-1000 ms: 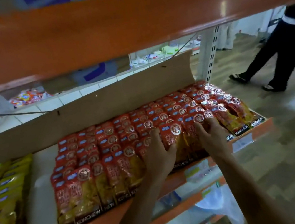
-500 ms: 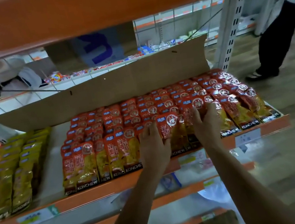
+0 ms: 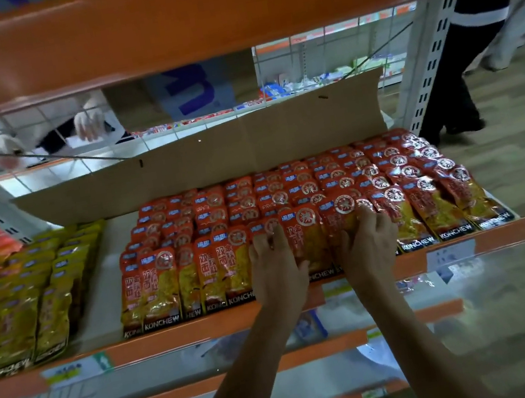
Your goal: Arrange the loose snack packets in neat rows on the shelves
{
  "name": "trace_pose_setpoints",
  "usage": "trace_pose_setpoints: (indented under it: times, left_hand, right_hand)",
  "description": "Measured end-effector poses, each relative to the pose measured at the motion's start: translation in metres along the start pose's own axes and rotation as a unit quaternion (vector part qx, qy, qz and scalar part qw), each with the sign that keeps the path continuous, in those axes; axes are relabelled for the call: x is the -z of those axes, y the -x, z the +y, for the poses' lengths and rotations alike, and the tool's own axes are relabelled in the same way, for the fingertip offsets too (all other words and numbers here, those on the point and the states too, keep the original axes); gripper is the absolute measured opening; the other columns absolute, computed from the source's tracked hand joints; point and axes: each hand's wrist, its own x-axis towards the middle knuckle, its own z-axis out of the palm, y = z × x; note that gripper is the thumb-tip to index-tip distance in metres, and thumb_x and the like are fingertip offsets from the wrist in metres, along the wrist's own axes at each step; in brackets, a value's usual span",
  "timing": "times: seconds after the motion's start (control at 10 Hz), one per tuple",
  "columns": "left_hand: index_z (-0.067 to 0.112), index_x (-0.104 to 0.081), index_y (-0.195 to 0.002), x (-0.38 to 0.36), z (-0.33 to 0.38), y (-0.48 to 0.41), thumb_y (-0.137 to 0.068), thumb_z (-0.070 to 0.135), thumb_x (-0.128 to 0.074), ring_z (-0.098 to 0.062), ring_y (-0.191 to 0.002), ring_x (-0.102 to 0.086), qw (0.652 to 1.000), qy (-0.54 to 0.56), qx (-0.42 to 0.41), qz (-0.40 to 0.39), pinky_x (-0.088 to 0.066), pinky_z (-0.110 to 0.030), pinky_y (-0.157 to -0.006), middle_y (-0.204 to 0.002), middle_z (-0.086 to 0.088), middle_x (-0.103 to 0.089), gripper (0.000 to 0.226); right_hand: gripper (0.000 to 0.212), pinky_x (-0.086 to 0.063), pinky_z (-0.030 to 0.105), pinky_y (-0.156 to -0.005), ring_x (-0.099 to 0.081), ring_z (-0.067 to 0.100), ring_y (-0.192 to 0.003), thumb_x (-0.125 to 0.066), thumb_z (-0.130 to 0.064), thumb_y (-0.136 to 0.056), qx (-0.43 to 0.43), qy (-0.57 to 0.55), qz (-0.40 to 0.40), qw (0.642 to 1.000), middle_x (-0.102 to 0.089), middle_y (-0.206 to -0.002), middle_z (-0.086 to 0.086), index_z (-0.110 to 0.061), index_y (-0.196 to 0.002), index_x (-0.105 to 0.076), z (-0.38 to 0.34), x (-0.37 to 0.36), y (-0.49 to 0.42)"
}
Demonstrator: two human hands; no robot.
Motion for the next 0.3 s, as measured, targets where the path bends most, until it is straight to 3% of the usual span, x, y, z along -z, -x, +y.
trace_pose_setpoints:
  times: [0.2, 0.3]
  left_hand:
    - [0.025, -0.040, -0.141, 0.019, -0.012, 0.017, -0.087, 0.036, -0.066, -0.022, -0.127, -0.038, 0.997, 0.068, -0.010, 0.039, -0.043, -0.033, -0.101, -0.137, -0.007, -0.037, 0.061]
    - [0.021, -0.048, -0.136, 0.038, -0.030, 0.023, -0.086, 0.030, -0.068, -0.024, -0.120, -0.043, 0.991, 0.093, -0.001, 0.096, -0.043, -0.033, -0.095, -0.129, -0.008, -0.045, 0.055]
  right_hand:
    - [0.051, -0.026, 0.045, -0.108, -0.029, 0.036, -0.132, -0.060, -0.015, -0.089, -0.014, 0.021, 0.010, 1.000, -0.038, -0.140, 0.023, -0.003, -0.136, -0.043, -0.003, 0.000, 0.014]
    - [0.057, -0.021, 0.044, -0.113, -0.026, 0.037, -0.137, -0.062, -0.016, -0.089, 0.002, 0.011, 0.033, 0.999, -0.036, -0.145, 0.023, -0.001, -0.139, -0.040, -0.008, 0.004, 0.027]
